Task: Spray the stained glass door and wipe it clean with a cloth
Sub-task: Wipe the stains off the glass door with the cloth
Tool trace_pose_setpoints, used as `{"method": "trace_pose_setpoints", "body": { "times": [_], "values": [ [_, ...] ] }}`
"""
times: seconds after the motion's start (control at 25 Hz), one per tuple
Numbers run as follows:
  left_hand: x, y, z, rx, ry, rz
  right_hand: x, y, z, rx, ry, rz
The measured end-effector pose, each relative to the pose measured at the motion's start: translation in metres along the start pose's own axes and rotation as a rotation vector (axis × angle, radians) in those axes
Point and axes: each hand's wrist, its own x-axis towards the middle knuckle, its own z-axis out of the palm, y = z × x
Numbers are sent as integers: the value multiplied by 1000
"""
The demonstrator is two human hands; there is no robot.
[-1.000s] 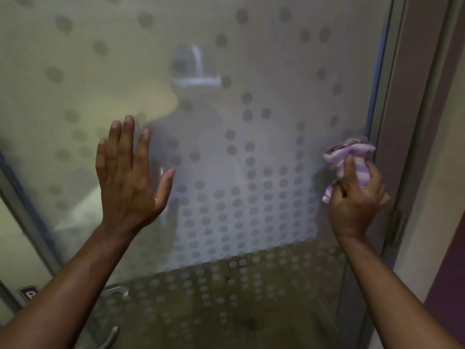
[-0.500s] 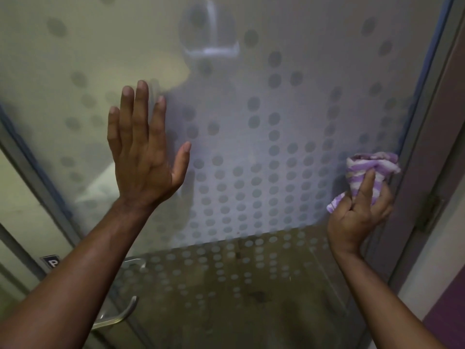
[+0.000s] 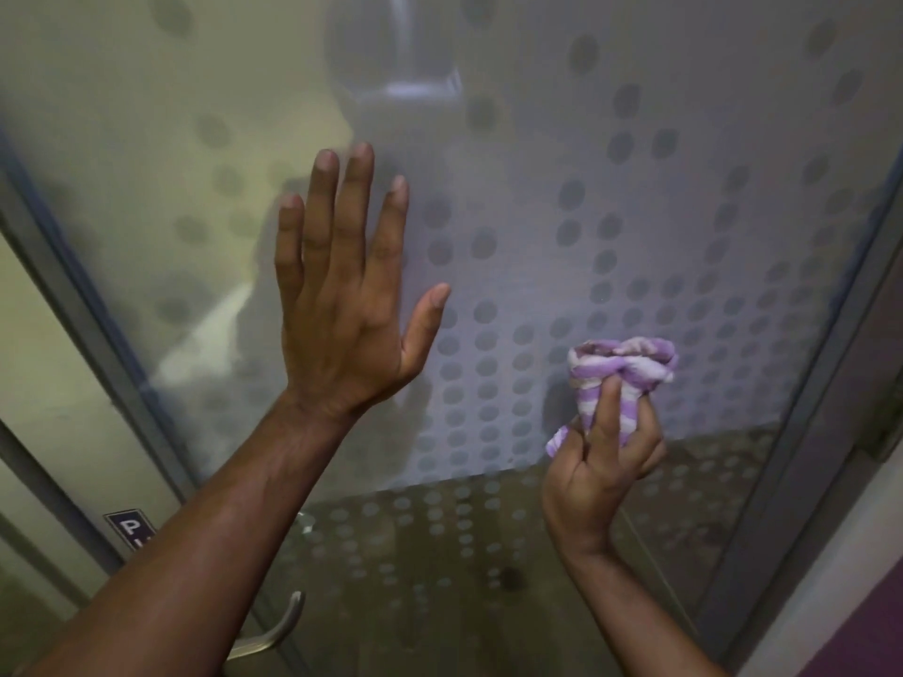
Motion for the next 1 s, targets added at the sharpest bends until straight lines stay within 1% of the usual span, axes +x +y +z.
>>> {"method": "trace_pose_setpoints", "body": {
  "times": [0.16, 0.28, 0.36, 0.48, 0.6, 0.72, 0.8, 0.88, 0.96, 1.0],
  "values": [
    [-2, -6, -2, -115, 29, 30, -43, -55, 20, 19, -97, -76],
    [-3, -15, -10, -403, 123, 71, -72, -98, 35, 17, -140, -60],
    [-7, -27, -20, -539, 165, 74, -86, -119, 39, 30, -178, -71],
    [-19, -49, -36, -555, 177, 25, -105, -146, 44, 25, -266, -129],
    [-38, -70, -48, -526, 147, -4, -117, -171, 42, 42, -372, -129],
    [-70, -90, -65, -526, 152, -36, -123, -186, 33, 152, -486, -255],
    [-97, -100, -80, -531, 186, -133, -126, -199, 26, 278, -509, -274],
    [-126, -102, -96, -560, 232, -285, -126, -212, 17, 395, -480, -208],
    [-153, -96, -114, -640, 265, -495, -129, -222, 8, 480, -467, -148],
    [-164, -93, -124, -717, 265, -647, -130, -226, 2, 506, -467, -127]
  ]
}}
